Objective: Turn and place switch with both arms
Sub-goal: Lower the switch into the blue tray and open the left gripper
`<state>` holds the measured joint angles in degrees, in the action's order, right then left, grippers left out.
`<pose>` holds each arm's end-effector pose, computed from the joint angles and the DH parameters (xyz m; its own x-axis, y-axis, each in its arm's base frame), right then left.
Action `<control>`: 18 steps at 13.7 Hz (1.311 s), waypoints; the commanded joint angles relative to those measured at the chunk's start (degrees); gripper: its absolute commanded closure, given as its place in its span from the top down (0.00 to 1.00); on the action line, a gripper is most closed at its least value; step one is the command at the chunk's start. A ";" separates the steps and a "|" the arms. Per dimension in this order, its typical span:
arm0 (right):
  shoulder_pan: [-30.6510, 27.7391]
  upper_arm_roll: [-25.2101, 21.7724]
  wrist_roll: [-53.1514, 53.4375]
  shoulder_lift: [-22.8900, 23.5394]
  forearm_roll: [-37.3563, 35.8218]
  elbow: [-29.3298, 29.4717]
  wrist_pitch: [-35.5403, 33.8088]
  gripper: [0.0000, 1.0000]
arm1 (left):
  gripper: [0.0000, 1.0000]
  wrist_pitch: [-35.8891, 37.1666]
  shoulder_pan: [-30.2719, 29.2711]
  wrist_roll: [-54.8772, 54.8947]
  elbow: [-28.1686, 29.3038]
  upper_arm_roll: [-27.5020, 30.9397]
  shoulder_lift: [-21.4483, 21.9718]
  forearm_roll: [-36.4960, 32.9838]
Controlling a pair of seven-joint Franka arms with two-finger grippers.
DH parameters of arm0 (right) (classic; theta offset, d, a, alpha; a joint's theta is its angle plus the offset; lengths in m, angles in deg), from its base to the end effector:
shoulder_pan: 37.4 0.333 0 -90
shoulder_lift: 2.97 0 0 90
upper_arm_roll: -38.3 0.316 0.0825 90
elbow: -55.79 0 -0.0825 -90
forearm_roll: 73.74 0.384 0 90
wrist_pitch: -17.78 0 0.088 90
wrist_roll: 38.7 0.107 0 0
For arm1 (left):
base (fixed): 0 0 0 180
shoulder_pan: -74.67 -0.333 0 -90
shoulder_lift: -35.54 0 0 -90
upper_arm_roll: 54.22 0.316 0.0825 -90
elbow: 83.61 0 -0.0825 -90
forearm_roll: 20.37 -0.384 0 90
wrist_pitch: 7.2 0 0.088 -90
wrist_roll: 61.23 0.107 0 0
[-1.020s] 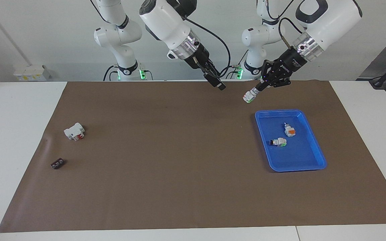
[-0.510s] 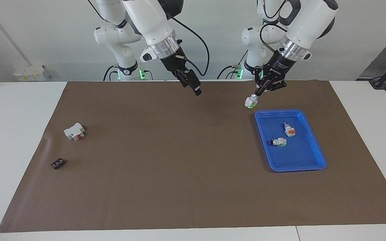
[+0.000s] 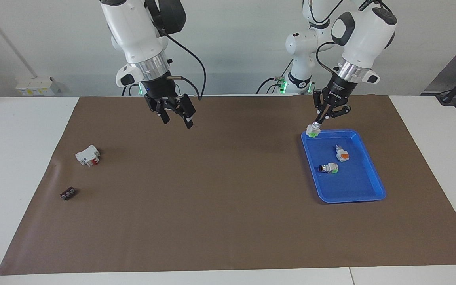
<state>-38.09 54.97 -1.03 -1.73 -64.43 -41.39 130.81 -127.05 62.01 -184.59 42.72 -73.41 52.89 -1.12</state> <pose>0.5680 0.1717 0.5926 0.9017 -0.4219 0.0945 -0.3820 -0.8798 -0.2829 0.4791 -0.0824 0.5163 -0.5544 0.7874 -0.2696 0.8148 0.5795 0.0167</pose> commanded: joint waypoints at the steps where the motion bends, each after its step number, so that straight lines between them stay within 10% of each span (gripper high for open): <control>1: -4.13 0.47 -14.32 -1.33 -1.13 -0.38 -3.59 1.00 | 0.00 -2.23 -2.97 17.99 5.05 -0.15 1.82 -0.61; 10: 3.94 -21.76 -30.36 -4.40 -5.35 5.86 -24.07 1.00 | 0.00 -8.03 -4.21 54.35 12.44 -0.23 -2.31 -7.62; 11: 4.20 -22.21 -32.37 -4.32 -6.22 6.04 -24.26 1.00 | 0.06 -7.60 -4.13 55.06 12.27 -0.23 -2.32 -9.47; 12: 4.12 -21.95 -34.22 -3.80 -7.88 8.13 -24.43 1.00 | 0.46 -7.16 -4.13 58.20 12.27 -0.23 -2.32 -10.01; 13: 4.03 -21.51 -35.02 -2.66 -9.47 10.41 -26.44 1.00 | 0.63 -6.38 -3.87 61.10 11.83 -0.23 -2.32 -10.02; 18: 4.20 -21.42 -35.29 -2.12 -9.66 11.31 -29.18 1.00 | 0.69 -0.67 -1.42 71.48 0.96 -0.50 -3.54 -10.11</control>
<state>-34.30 33.39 -34.93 -4.66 -73.05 -31.43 103.03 -131.81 58.89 -116.21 49.60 -73.85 50.32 -10.07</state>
